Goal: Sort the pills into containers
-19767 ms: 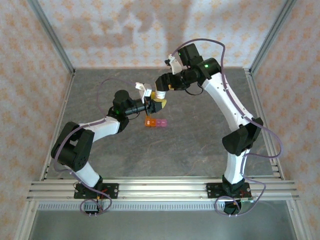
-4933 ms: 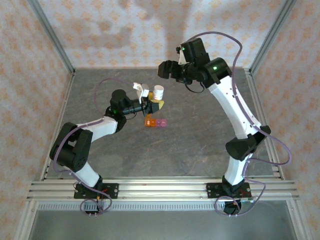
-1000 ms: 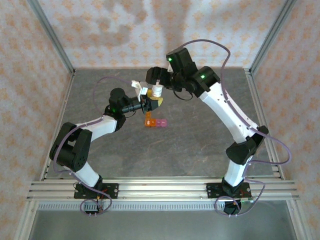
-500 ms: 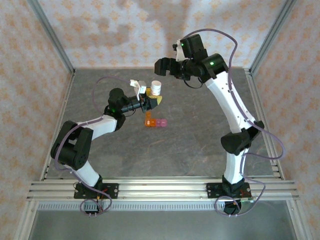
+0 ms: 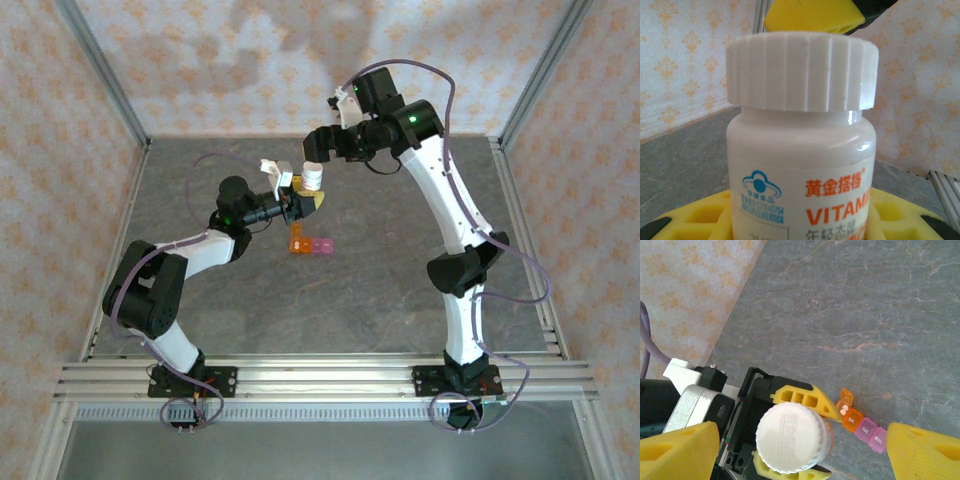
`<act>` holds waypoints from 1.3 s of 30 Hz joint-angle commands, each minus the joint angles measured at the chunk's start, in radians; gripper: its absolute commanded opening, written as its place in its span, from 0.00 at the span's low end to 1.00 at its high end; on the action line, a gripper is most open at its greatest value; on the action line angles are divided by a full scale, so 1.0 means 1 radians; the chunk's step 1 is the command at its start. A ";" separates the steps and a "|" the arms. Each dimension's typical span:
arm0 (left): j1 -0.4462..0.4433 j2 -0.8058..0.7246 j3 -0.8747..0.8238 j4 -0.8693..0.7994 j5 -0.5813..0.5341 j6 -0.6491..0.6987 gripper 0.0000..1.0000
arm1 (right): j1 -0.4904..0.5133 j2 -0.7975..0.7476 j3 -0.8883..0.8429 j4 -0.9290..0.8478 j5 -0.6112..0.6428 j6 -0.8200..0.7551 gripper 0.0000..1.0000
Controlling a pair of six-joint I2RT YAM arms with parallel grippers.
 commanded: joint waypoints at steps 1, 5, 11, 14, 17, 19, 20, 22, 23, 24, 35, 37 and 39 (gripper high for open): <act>0.008 0.009 0.028 0.052 0.011 -0.005 0.00 | 0.005 -0.001 0.001 -0.030 -0.040 -0.042 0.85; 0.007 0.012 0.030 0.057 0.013 -0.012 0.00 | 0.015 -0.001 -0.019 -0.030 -0.046 -0.050 0.85; 0.007 0.013 0.034 0.060 0.016 -0.017 0.00 | 0.027 0.013 -0.025 -0.030 -0.046 -0.057 0.81; 0.007 0.010 0.035 0.057 0.015 -0.017 0.00 | 0.031 0.021 -0.024 -0.031 -0.049 -0.058 0.79; 0.008 0.010 0.034 0.056 0.015 -0.017 0.00 | 0.034 0.029 -0.024 -0.036 -0.049 -0.060 0.77; 0.007 0.009 0.032 0.056 0.015 -0.017 0.00 | 0.036 0.037 -0.024 -0.039 -0.046 -0.061 0.76; 0.007 0.010 0.032 0.056 0.015 -0.017 0.00 | 0.036 0.040 -0.025 -0.042 -0.043 -0.062 0.76; 0.008 0.007 0.033 0.055 0.015 -0.017 0.00 | 0.036 0.046 -0.026 -0.044 -0.039 -0.063 0.74; 0.007 0.008 0.033 0.056 0.015 -0.018 0.00 | 0.036 0.048 -0.026 -0.044 -0.040 -0.062 0.73; 0.007 0.007 0.032 0.056 0.015 -0.018 0.00 | 0.036 0.049 -0.025 -0.044 -0.038 -0.062 0.71; 0.007 0.003 0.029 0.059 0.016 -0.019 0.00 | 0.037 0.063 -0.029 -0.045 -0.042 -0.060 0.44; 0.007 0.003 0.027 0.061 0.017 -0.020 0.00 | 0.036 0.060 -0.034 -0.048 -0.046 -0.063 0.40; 0.007 0.001 0.025 0.061 0.015 -0.020 0.00 | 0.036 0.054 -0.047 -0.048 -0.047 -0.062 0.39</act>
